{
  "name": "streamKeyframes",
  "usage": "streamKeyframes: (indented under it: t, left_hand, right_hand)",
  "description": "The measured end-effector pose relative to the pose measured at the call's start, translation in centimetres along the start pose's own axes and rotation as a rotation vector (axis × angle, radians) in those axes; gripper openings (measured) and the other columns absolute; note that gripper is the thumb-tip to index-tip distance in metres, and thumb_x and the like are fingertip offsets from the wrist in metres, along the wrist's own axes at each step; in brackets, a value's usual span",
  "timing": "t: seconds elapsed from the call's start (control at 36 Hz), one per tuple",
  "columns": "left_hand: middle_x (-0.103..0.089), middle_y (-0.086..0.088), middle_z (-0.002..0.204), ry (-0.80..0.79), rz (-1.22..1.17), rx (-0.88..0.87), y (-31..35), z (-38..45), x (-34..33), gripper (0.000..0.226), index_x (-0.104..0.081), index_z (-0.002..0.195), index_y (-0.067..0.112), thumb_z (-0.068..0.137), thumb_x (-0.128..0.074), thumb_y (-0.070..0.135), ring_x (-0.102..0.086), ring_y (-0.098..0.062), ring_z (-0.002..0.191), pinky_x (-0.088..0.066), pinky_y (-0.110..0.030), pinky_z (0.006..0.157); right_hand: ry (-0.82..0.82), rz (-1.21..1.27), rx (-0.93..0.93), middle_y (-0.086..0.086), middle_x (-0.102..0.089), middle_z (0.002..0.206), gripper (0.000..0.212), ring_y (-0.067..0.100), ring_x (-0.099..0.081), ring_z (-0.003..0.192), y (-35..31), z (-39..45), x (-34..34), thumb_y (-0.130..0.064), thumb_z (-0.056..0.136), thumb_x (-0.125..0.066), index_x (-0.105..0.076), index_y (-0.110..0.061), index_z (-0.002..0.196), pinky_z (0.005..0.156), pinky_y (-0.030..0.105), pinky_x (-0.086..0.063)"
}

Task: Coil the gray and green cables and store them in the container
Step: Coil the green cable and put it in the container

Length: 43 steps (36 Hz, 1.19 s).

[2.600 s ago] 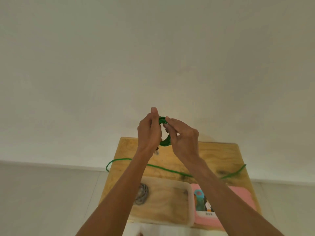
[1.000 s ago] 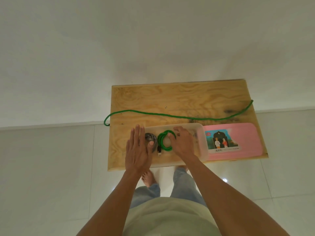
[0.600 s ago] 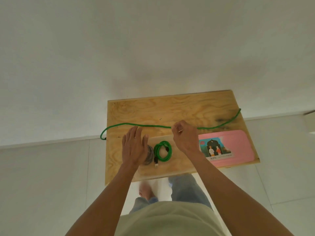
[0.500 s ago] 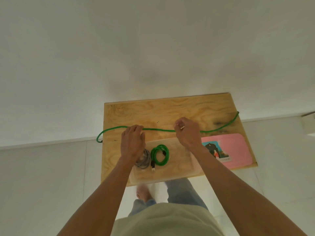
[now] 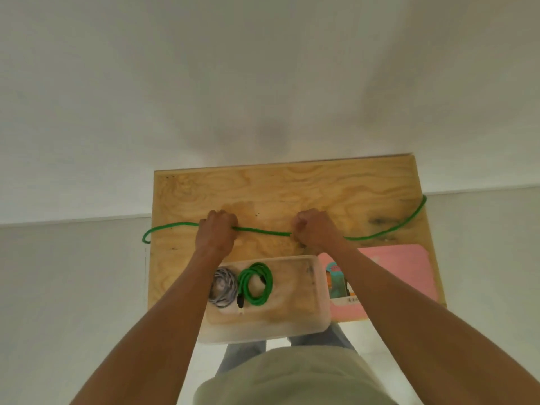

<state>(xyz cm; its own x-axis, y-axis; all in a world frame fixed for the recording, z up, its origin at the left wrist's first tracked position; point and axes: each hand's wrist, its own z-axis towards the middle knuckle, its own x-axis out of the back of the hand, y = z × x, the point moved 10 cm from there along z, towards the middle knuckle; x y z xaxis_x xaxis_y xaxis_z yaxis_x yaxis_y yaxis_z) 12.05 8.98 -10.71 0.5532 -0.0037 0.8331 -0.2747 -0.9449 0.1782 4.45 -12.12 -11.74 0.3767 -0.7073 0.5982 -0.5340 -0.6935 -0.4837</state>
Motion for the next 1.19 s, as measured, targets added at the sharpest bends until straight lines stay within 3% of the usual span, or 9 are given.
streamKeyframes:
  t: [0.19,0.42,0.64,0.75,0.83,0.94,1.06,1.14,1.19]
  left_hand:
    - [-0.055,-0.010,0.114,0.000,-0.037,-0.013,0.5,0.2,0.4,0.022,-0.056,0.112,0.012,0.091,-0.053,0.005,-0.050,-0.034,0.111,-0.046,-0.048,0.084]
    - [-0.061,-0.005,0.080,0.170,-0.422,-0.150,2.0,-1.9,7.3,0.007,-0.052,0.094,0.016,0.096,-0.058,0.013,-0.056,-0.032,0.072,-0.048,-0.043,0.064]
    - [-0.061,0.000,0.070,0.467,-0.583,-0.259,-1.7,-7.7,15.6,0.024,-0.059,0.089,0.008,0.100,-0.056,0.030,-0.053,-0.008,0.062,-0.038,-0.012,0.059]
    - [-0.064,-0.012,0.074,0.535,-0.682,-0.215,-5.9,-10.3,15.8,0.037,-0.059,0.087,0.008,0.103,-0.046,0.038,-0.059,-0.023,0.066,-0.049,-0.036,0.065]
    - [-0.065,-0.008,0.075,0.588,-0.759,-0.200,-7.8,-11.9,15.5,0.034,-0.064,0.090,0.014,0.105,-0.043,0.036,-0.061,-0.021,0.068,-0.049,-0.034,0.065]
    - [-0.061,-0.001,0.069,0.636,-0.929,-0.187,-7.9,-13.4,17.0,0.042,-0.064,0.084,0.018,0.104,-0.040,0.047,-0.058,-0.015,0.065,-0.050,-0.031,0.065]
    - [-0.049,0.011,0.056,0.626,-1.235,-0.162,-6.2,-14.6,19.6,0.050,-0.065,0.087,0.011,0.101,-0.042,0.053,-0.051,-0.010,0.054,-0.053,-0.043,0.070]
    - [-0.039,0.008,0.052,0.601,-1.431,-0.166,-4.1,-15.9,21.6,0.043,-0.063,0.088,0.012,0.102,-0.043,0.048,-0.037,-0.012,0.052,-0.039,-0.035,0.057]
    - [-0.034,0.006,0.053,0.574,-1.566,-0.187,-2.6,-16.7,22.8,0.038,-0.061,0.091,0.011,0.104,-0.043,0.042,-0.030,-0.012,0.051,-0.031,-0.028,0.050]
  right_hand:
    - [-0.036,-0.053,0.061,0.002,-0.067,0.115,0.031,0.023,-0.064,0.106,-1.7,0.7,-1.7,-0.021,0.079,-0.076,-0.068,-0.021,0.109,0.091,0.037,-0.053]
    - [0.227,-0.124,0.302,0.008,-0.057,0.107,0.023,0.033,-0.060,0.099,-10.6,-2.0,0.3,-0.021,0.096,-0.054,-0.061,-0.017,0.118,0.080,0.042,-0.050]
    - [0.543,0.165,0.449,0.003,-0.054,0.086,0.014,0.017,-0.050,0.074,-17.6,-7.3,7.4,-0.019,0.095,-0.061,-0.069,-0.010,0.101,0.068,0.027,-0.035]
    - [0.759,0.335,0.507,0.006,-0.061,0.087,0.010,0.006,-0.056,0.066,-19.7,-11.4,11.9,-0.019,0.094,-0.063,-0.071,-0.013,0.096,0.068,0.011,-0.044]
    - [0.827,0.473,0.570,0.007,-0.064,0.089,0.007,0.023,-0.067,0.072,-21.2,-14.3,14.1,-0.020,0.092,-0.064,-0.070,-0.017,0.094,0.070,0.041,-0.057]
    - [0.808,0.585,0.650,0.007,-0.068,0.092,0.004,0.020,-0.070,0.077,-23.5,-17.2,14.9,-0.017,0.093,-0.065,-0.068,-0.017,0.095,0.072,0.044,-0.058]
    - [0.813,0.530,0.610,0.002,-0.067,0.117,0.027,0.010,-0.070,0.085,-24.2,-18.3,15.4,-0.021,0.096,-0.062,-0.064,-0.018,0.123,0.081,0.037,-0.059]
    - [0.791,0.426,0.550,0.001,-0.041,0.149,0.058,-0.002,-0.063,0.081,-23.8,-19.2,15.1,-0.019,0.096,-0.060,-0.038,-0.021,0.149,0.090,0.026,-0.053]
    - [0.696,0.402,0.514,-0.006,-0.042,0.144,0.062,-0.004,-0.063,0.081,-23.3,-19.7,13.8,-0.020,0.095,-0.061,-0.034,-0.028,0.150,0.086,0.021,-0.048]
